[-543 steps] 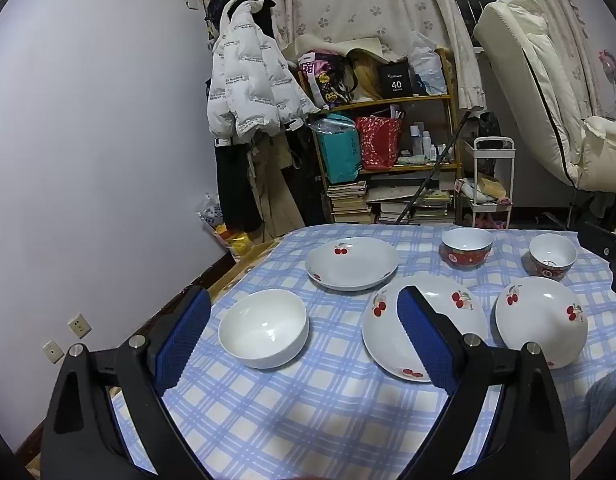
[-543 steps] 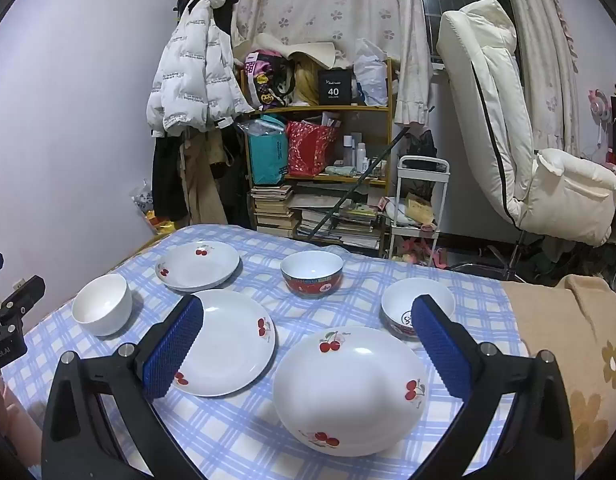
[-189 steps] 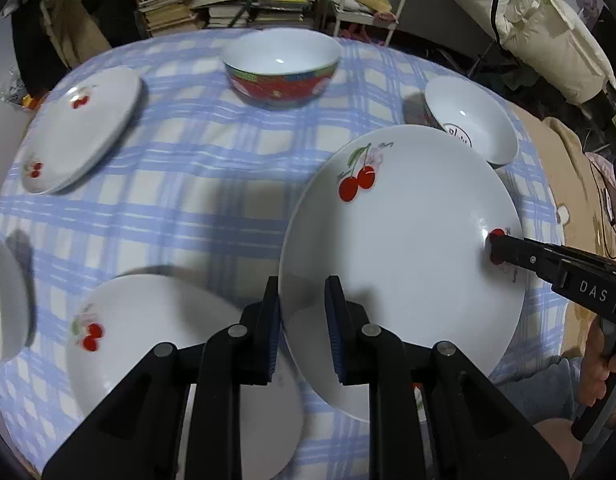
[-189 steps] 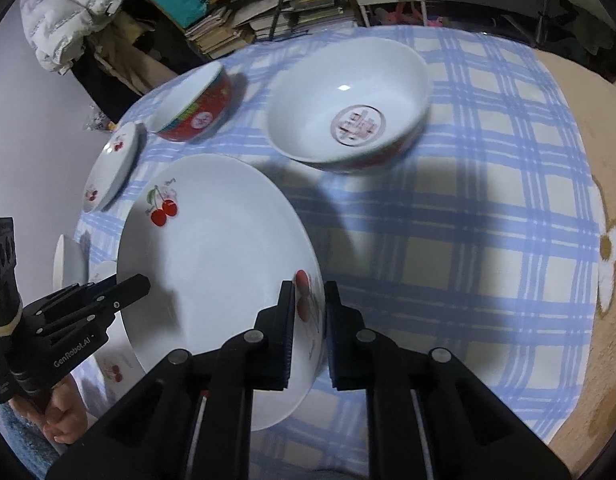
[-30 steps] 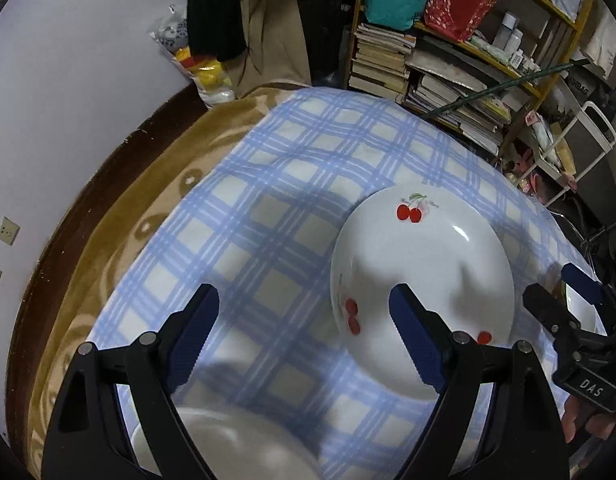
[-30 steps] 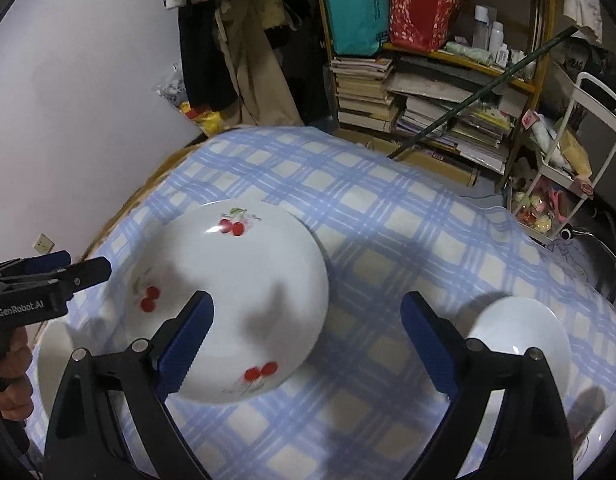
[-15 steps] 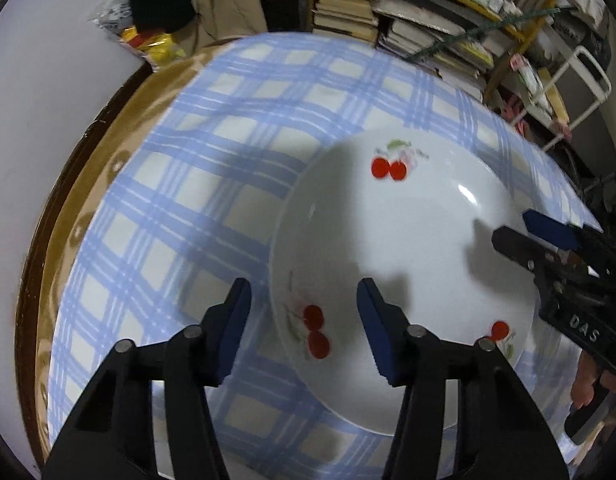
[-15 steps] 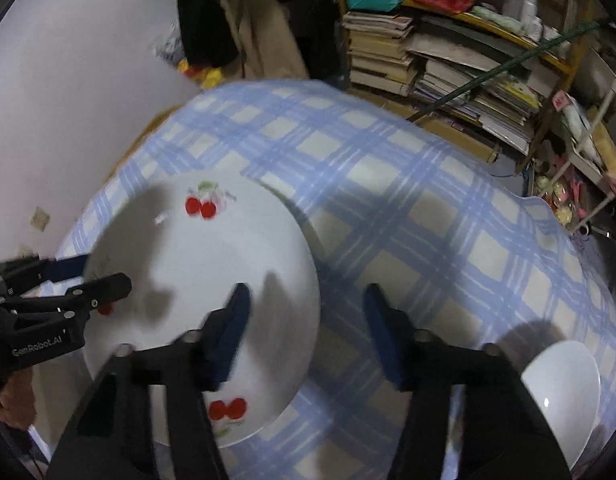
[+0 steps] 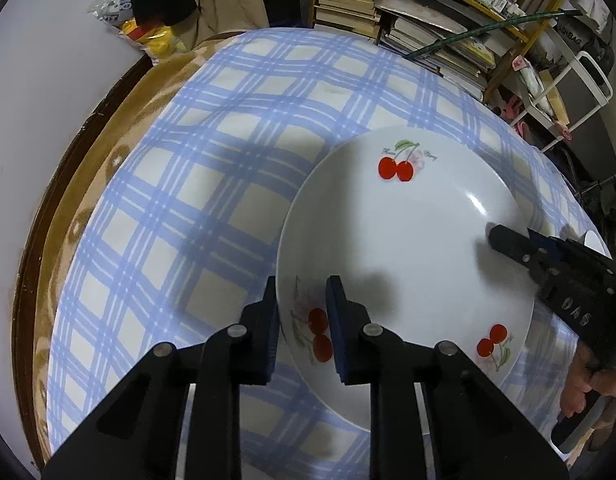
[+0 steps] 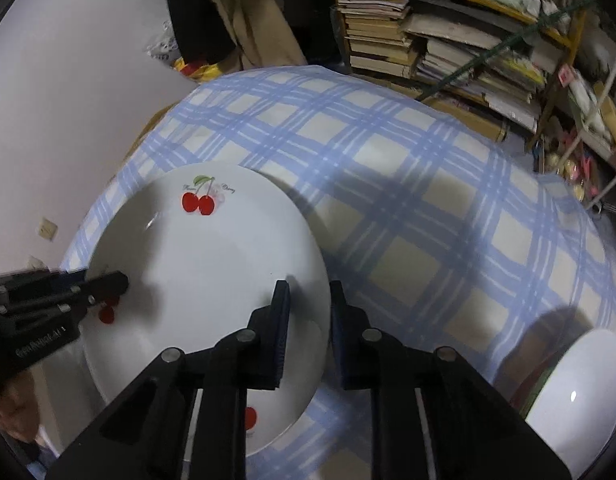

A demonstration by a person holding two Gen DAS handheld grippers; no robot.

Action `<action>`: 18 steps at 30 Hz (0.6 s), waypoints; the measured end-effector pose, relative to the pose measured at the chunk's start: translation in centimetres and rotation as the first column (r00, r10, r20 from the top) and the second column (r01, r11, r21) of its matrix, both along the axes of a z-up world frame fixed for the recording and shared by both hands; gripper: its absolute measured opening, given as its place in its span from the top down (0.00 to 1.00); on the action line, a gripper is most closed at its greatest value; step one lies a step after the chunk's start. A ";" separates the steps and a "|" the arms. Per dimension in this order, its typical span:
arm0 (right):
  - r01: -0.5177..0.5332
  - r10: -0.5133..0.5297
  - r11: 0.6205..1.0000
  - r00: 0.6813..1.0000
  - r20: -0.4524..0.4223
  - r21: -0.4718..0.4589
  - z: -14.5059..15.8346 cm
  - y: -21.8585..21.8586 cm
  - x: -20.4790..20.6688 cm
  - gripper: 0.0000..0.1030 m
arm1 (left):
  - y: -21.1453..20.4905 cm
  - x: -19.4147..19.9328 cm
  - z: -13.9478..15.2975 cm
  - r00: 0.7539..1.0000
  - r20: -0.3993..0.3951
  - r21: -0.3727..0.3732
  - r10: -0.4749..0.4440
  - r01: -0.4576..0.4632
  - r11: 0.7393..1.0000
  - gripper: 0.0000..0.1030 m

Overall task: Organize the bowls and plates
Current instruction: 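Lift and carry the held cherry-print plate across the table with both tools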

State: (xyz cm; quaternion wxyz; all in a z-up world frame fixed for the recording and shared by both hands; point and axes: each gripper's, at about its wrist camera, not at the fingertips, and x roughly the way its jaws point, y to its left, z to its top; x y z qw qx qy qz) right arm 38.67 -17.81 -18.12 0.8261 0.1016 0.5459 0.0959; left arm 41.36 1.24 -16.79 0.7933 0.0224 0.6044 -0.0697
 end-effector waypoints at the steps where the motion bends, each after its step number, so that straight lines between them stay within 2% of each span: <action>1: 0.013 -0.013 1.000 1.000 -0.007 0.028 0.1 -0.3 -0.1 0.83 | 0.0 -0.1 0.1 1.000 0.001 0.001 0.003 -0.003 1.000 0.79; 3: 0.031 -0.030 0.997 0.999 -0.019 0.072 0.4 -0.7 -0.5 0.84 | 0.0 -0.6 0.5 1.000 0.000 0.001 0.002 -0.002 1.000 0.79; 8: 0.051 -0.049 0.996 0.998 -0.030 0.067 1.2 -0.7 -1.6 0.84 | -0.6 -1.5 1.5 1.000 0.023 0.022 0.002 -0.003 1.000 0.79; 18: 0.088 -0.089 0.991 0.996 0.009 0.097 5.0 -2.3 -4.5 0.84 | -1.4 -4.0 5.3 0.997 0.066 -0.006 -0.043 0.043 0.999 0.79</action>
